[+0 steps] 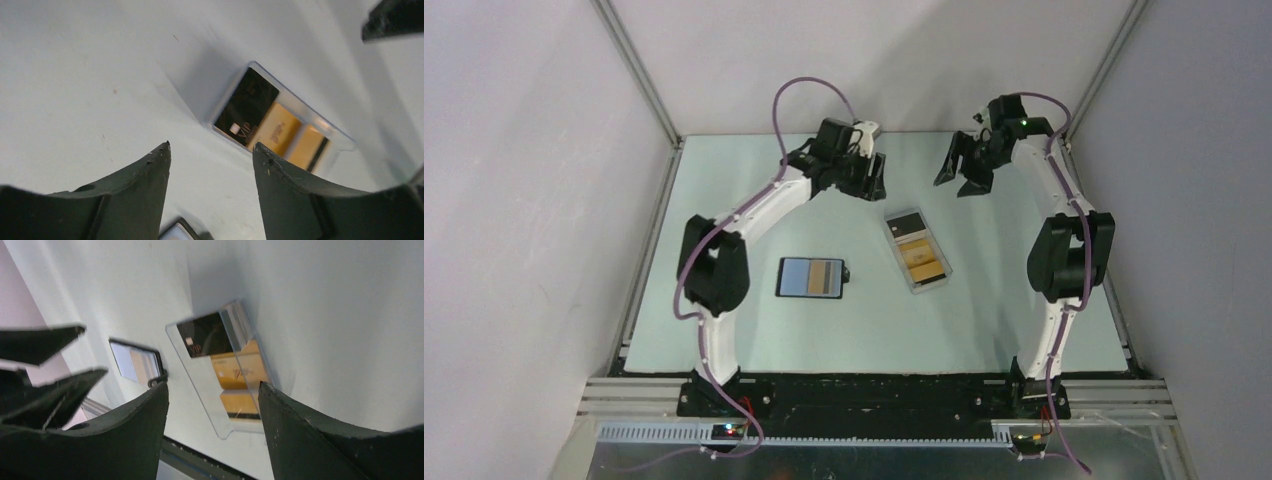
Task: Put the credit cards into the card holder
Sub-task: Adjust the storage box at the center of the board.
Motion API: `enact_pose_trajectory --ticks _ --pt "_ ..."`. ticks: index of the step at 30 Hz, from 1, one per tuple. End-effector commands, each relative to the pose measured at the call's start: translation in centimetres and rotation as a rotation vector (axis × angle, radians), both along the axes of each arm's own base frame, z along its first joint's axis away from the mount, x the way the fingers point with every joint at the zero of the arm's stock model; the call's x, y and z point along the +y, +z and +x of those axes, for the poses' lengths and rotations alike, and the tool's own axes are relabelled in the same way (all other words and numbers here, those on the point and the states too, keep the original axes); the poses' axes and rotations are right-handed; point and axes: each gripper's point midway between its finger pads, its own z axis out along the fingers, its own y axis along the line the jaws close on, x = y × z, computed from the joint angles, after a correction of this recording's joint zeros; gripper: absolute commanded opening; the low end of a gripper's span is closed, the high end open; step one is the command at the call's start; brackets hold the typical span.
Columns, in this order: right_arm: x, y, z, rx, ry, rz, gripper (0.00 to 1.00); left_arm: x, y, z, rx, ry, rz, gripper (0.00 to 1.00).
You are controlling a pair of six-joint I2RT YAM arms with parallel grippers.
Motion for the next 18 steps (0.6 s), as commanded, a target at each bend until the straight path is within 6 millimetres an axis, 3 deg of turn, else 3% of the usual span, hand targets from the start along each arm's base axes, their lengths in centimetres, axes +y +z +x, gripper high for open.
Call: enact_pose_trajectory --ticks 1,6,11,18 --pt "0.6 0.0 -2.9 0.017 0.039 0.005 0.70 -0.6 -3.2 0.9 -0.040 -0.173 0.160 0.66" --pt "0.5 -0.2 -4.9 0.036 0.049 0.013 0.70 -2.7 -4.8 2.0 -0.032 -0.211 0.153 0.66" --pt "0.5 -0.2 -5.9 0.044 0.056 0.024 0.71 -5.1 -5.9 1.9 -0.026 -0.246 0.144 0.65" --pt "0.5 -0.9 -7.2 0.068 0.076 0.006 0.70 -6.2 -8.2 2.8 0.001 -0.210 0.162 0.49"
